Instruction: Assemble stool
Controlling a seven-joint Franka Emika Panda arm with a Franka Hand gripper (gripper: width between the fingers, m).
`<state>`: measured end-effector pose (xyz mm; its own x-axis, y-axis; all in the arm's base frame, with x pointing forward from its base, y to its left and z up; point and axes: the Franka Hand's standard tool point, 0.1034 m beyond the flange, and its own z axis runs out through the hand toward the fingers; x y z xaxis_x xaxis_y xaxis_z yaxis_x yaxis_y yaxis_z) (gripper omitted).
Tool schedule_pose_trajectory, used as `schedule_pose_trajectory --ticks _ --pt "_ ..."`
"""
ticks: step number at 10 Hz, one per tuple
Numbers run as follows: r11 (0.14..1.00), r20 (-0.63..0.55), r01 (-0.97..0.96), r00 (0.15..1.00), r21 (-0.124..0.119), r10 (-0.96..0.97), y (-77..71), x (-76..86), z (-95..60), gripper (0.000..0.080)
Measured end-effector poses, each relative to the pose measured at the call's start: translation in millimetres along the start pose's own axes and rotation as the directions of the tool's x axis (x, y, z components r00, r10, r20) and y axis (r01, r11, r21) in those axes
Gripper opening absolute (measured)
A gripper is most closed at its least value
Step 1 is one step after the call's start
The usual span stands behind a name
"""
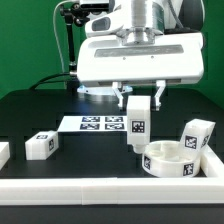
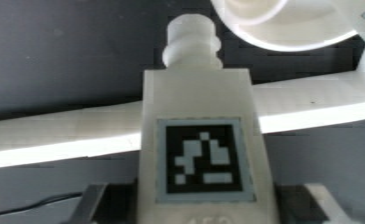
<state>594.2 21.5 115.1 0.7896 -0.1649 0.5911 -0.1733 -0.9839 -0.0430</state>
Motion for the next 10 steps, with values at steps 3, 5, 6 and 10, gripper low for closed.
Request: schedule_pose_trajectory --ticks 3,5,6,10 --pt "1.0 0.062 0.012 0.998 0.0 -0.012 -5.5 -24.7 3.4 0.034" --pt "1.0 0.055 0.015 0.998 0.005 -0.015 -8.1 -25.7 -0.2 0.034" --pt "1.0 0.059 0.013 0.998 0.007 -0.014 -10.3 -28.8 -2.1 0.034" --pt "1.0 0.054 0.003 0.999 0.015 -0.004 -13.2 -21.1 -14.5 0.034"
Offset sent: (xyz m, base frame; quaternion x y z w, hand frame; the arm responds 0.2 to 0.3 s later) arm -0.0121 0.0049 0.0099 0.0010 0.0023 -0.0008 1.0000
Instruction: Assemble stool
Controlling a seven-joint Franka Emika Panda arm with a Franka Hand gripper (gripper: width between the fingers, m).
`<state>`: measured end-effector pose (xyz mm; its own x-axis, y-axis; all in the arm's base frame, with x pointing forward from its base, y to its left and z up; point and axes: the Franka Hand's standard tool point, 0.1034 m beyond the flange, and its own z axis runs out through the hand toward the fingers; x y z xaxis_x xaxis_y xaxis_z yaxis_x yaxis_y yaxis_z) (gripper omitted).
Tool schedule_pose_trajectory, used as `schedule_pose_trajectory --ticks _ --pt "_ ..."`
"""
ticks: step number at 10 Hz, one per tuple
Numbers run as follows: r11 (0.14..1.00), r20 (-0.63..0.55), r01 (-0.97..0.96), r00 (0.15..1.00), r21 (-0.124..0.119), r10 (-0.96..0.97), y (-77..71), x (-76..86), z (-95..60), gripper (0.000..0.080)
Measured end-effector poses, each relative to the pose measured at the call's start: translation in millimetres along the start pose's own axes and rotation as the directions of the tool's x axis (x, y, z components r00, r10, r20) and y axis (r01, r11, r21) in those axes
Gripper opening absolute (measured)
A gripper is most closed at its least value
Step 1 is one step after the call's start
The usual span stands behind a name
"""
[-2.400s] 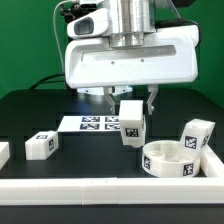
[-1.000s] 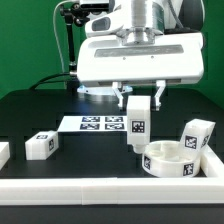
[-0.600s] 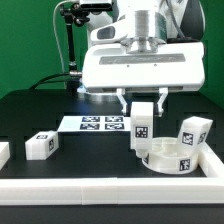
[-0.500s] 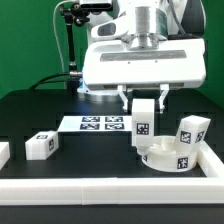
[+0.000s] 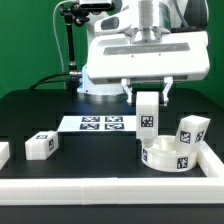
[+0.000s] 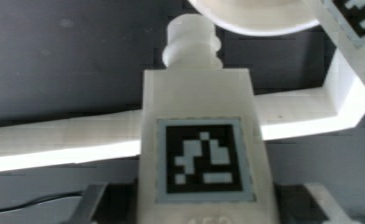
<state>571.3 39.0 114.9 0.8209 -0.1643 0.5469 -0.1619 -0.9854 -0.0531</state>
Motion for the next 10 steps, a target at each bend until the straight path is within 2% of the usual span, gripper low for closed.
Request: schedule_pose_trajectory --ticks 2,3,7,8,10 --pt "1.0 0.001 -0.007 1.0 -0.004 0.007 2.6 -9.8 -4.7 0.034" --pt "1.0 0.013 -0.002 1.0 -0.009 0.003 3.8 -19.0 -0.8 0.034" --pt "1.0 0.018 -0.004 1.0 -0.008 0.004 3.8 -17.7 -0.4 0.034" --pt "1.0 0.021 -0.006 1.0 -0.009 0.006 4.1 -21.9 -2.4 0.034" --pt "1.0 0.022 -0.013 1.0 -0.005 0.013 -2.3 -24.0 -7.0 0.034"
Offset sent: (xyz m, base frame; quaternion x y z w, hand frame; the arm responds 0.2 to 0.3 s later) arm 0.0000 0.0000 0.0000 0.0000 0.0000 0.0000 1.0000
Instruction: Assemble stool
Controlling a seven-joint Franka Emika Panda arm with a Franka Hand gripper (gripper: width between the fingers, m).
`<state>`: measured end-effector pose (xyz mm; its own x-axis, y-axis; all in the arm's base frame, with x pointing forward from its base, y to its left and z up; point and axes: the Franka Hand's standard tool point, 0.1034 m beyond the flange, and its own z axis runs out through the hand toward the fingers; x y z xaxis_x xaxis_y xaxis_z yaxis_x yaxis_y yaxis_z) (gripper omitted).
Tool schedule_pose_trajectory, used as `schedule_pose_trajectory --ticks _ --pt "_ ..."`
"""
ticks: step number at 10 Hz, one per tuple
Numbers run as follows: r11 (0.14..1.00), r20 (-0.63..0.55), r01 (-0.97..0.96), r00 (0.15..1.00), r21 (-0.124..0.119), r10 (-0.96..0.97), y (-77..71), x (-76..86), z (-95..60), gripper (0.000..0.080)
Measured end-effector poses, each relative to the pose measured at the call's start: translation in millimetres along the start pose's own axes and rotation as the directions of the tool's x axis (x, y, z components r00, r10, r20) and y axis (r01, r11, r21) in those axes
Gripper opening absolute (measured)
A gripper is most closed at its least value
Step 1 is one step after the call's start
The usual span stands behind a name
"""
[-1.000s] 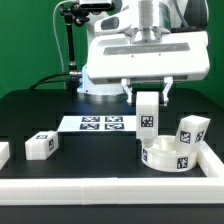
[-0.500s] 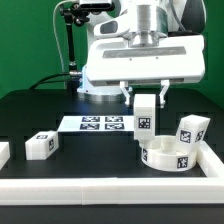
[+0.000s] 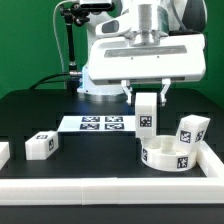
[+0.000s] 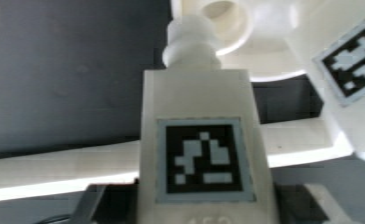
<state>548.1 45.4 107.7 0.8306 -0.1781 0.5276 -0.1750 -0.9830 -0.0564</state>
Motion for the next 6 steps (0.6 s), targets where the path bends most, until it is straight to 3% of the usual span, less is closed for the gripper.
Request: schedule_pose_trajectory --ticks 6 --pt "1.0 0.012 0.009 1.0 0.006 -0.009 -8.3 -7.3 1.0 0.034"
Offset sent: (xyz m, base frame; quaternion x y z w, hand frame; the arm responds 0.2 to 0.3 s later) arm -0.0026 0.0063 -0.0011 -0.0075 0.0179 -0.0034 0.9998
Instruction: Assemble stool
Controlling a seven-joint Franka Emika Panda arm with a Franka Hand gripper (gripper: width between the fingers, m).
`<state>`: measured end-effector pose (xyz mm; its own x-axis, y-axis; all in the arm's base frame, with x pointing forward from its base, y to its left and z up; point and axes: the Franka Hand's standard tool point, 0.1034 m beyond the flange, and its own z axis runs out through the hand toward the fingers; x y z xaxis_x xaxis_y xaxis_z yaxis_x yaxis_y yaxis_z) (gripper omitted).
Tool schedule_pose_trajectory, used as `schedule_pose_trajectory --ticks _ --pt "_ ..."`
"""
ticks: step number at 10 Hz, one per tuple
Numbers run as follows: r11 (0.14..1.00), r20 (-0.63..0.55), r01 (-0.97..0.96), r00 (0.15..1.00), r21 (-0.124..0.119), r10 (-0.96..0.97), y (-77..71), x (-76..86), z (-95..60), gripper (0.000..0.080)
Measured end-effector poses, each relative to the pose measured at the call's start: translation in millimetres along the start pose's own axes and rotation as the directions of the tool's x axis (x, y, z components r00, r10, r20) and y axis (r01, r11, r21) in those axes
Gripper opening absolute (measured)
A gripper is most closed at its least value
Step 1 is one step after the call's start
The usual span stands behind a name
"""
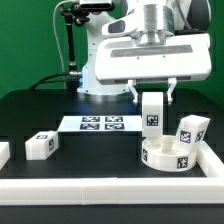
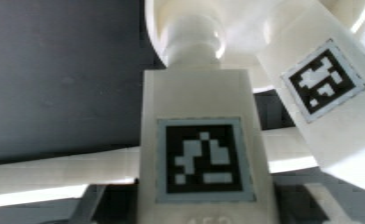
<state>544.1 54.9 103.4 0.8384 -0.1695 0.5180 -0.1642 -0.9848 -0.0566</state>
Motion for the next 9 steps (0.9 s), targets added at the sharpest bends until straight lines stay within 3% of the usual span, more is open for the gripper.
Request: schedule_pose_trajectory --ticks 3,9 --pt "1.0 -0.001 0.009 1.0 -0.001 -0.009 -1.0 3.3 7.1 0.034" --pt "1.0 -0.007 0.021 1.0 -0.009 -0.021 0.1 -5.3 12.4 0.034"
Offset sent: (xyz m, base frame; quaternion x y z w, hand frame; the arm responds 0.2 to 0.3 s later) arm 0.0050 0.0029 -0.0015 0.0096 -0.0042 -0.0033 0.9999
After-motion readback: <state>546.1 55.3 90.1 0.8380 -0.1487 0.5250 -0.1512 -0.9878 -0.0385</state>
